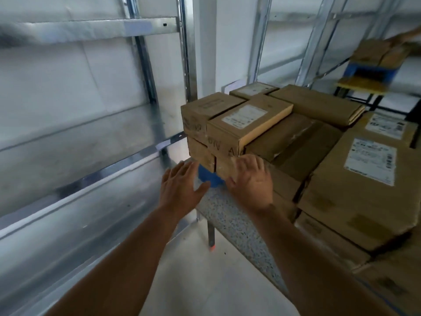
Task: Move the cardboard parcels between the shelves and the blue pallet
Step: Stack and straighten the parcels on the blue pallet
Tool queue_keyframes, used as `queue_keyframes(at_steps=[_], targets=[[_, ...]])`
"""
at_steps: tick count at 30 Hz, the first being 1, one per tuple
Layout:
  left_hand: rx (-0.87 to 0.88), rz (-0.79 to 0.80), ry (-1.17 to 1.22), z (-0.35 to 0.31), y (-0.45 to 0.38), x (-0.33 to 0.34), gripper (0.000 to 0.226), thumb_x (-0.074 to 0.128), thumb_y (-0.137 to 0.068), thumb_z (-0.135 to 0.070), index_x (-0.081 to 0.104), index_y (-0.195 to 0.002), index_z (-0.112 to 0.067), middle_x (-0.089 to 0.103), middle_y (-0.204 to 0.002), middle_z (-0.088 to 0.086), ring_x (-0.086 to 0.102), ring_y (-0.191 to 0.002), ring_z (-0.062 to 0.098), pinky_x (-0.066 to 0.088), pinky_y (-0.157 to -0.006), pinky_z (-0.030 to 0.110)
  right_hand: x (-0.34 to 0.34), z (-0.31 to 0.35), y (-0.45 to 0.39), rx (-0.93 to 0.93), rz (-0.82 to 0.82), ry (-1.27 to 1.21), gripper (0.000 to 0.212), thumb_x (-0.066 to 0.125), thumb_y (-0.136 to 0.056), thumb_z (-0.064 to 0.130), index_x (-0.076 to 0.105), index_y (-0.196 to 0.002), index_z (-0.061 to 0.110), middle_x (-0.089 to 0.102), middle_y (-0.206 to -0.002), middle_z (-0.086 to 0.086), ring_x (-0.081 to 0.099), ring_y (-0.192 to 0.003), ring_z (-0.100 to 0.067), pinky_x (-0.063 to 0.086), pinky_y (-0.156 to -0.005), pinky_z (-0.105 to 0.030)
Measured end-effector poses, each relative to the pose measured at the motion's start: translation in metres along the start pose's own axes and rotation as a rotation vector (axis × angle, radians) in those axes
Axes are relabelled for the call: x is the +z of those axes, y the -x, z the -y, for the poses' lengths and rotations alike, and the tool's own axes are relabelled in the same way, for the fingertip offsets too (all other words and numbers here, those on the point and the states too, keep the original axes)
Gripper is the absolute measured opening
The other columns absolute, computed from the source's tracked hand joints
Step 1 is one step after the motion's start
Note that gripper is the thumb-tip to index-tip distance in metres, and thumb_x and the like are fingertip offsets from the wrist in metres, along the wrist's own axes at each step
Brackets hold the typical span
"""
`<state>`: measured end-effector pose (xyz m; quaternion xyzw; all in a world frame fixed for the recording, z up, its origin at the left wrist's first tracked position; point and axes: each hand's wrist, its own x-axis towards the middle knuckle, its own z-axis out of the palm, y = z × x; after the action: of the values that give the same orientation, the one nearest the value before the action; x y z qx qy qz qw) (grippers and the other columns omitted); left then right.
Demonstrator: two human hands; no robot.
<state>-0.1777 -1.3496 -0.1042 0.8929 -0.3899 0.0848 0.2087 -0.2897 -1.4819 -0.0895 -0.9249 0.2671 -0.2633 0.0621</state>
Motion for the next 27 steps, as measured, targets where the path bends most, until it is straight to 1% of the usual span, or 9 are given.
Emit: queue_keyframes(at_steps=[3,7,9,11,14,17,21,25,27], targets=[[0.092,0.033,0.050,0.018,-0.030,-0.007,0.071,0.049,-0.089,-0.052,0.023,-0.147,-0.021,0.031,-0.152,0.002,0.022,-0.141,0.021,0.017,-0.114,0.041,-0.002,0.007,-0.018,0.101,-0.045,0.086,0.051,0.061,-0.082,0.030,0.053,-0.128,0.010,0.053,-0.119,-0.011,0.047,-0.109,-0.029,0.039,-0.090,-0.037],[0.243,0.039,0.100,0.021,-0.071,-0.009,0.079,0.054,-0.087,-0.051,0.013,-0.149,-0.023,0.027,-0.153,0.005,0.020,-0.142,0.023,0.017,-0.114,0.042,-0.004,0.009,-0.033,0.211,-0.123,0.136,0.055,0.065,-0.079,0.031,0.049,-0.128,0.009,0.051,-0.121,-0.011,0.046,-0.110,-0.029,0.038,-0.091,-0.037],[0.282,0.043,0.099,0.016,-0.091,-0.009,0.085,0.055,-0.086,-0.052,0.006,-0.150,-0.025,0.020,-0.155,0.008,0.016,-0.143,0.026,0.015,-0.114,0.042,-0.003,0.004,-0.040,0.261,-0.085,0.163,0.067,0.065,-0.080,0.040,0.042,-0.135,0.011,0.047,-0.129,-0.009,0.042,-0.117,-0.028,0.035,-0.098,-0.037],[0.326,0.035,0.101,0.011,-0.111,-0.006,0.087,0.056,-0.086,-0.051,0.004,-0.150,-0.025,0.016,-0.156,0.010,0.012,-0.143,0.027,0.012,-0.114,0.042,-0.002,-0.003,-0.048,0.302,-0.043,0.181,0.074,0.061,-0.082,0.050,0.036,-0.140,0.012,0.042,-0.136,-0.007,0.038,-0.124,-0.026,0.031,-0.103,-0.036],[0.401,0.026,0.048,0.006,-0.138,-0.001,0.086,0.058,-0.086,-0.045,0.006,-0.150,-0.023,0.017,-0.156,0.011,0.012,-0.143,0.027,0.009,-0.114,0.042,0.003,-0.012,-0.060,0.306,-0.019,0.201,0.072,0.055,-0.083,0.058,0.038,-0.138,0.014,0.042,-0.136,-0.006,0.036,-0.126,-0.024,0.030,-0.104,-0.036],[0.463,0.039,-0.044,0.008,-0.159,0.001,0.079,0.059,-0.086,-0.040,0.014,-0.149,-0.022,0.018,-0.155,0.011,0.012,-0.142,0.029,0.009,-0.114,0.045,0.009,-0.016,-0.068,0.290,-0.002,0.210,0.068,0.053,-0.082,0.063,0.048,-0.130,0.015,0.046,-0.132,-0.006,0.039,-0.124,-0.024,0.032,-0.103,-0.037],[0.560,0.093,-0.058,0.013,-0.172,0.003,0.071,0.059,-0.086,-0.042,0.027,-0.146,-0.023,0.028,-0.152,0.012,0.018,-0.141,0.031,0.014,-0.114,0.048,0.013,-0.013,-0.069,0.309,0.002,0.253,0.059,0.056,-0.082,0.061,0.058,-0.118,0.014,0.052,-0.124,-0.007,0.041,-0.119,-0.027,0.033,-0.100,-0.039],[0.646,0.105,-0.026,0.022,-0.186,0.002,0.066,0.061,-0.086,-0.035,0.032,-0.145,-0.024,0.034,-0.148,0.012,0.026,-0.137,0.032,0.017,-0.114,0.049,0.014,-0.005,-0.073,0.357,0.022,0.290,0.057,0.056,-0.084,0.058,0.057,-0.118,0.013,0.052,-0.124,-0.008,0.040,-0.119,-0.029,0.033,-0.099,-0.039],[0.689,0.136,-0.014,0.025,-0.195,0.000,0.066,0.061,-0.087,-0.033,0.032,-0.145,-0.025,0.035,-0.146,0.011,0.032,-0.134,0.033,0.023,-0.111,0.048,0.013,0.000,-0.075,0.397,0.042,0.302,0.054,0.056,-0.085,0.055,0.056,-0.120,0.013,0.051,-0.126,-0.007,0.039,-0.121,-0.029,0.033,-0.100,-0.040]])
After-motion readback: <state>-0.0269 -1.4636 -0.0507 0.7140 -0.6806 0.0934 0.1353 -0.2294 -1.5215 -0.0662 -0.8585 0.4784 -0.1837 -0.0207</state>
